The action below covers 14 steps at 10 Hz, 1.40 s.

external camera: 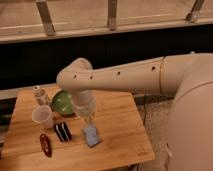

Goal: Knock the eraser over

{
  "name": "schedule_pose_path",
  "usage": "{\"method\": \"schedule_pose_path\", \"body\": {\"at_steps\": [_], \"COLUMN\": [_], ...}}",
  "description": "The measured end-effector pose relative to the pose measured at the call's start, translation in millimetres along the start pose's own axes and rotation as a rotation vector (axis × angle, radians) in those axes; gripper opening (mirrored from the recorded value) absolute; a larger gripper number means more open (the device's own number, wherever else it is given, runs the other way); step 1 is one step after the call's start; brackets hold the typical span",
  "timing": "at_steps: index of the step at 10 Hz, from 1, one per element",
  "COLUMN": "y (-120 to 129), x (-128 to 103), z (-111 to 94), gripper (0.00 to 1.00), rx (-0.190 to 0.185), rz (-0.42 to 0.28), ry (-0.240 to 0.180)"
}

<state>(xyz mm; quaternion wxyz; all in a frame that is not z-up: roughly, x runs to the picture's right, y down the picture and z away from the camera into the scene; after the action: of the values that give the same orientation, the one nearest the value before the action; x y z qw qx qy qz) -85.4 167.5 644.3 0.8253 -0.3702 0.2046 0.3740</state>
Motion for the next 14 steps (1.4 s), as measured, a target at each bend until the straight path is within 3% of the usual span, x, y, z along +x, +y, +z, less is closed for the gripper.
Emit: {"method": "schedule_pose_path", "body": {"at_steps": [1, 8, 14], "y": [14, 22, 71], "x": [3, 3, -22], "z": [9, 14, 83], "gripper": [0.00, 0.00, 0.00], "rx": [-0.030, -0.035, -0.108], "rz": [-0.014, -0.033, -0.156], "ry": [0.016, 0.039, 0.198]}}
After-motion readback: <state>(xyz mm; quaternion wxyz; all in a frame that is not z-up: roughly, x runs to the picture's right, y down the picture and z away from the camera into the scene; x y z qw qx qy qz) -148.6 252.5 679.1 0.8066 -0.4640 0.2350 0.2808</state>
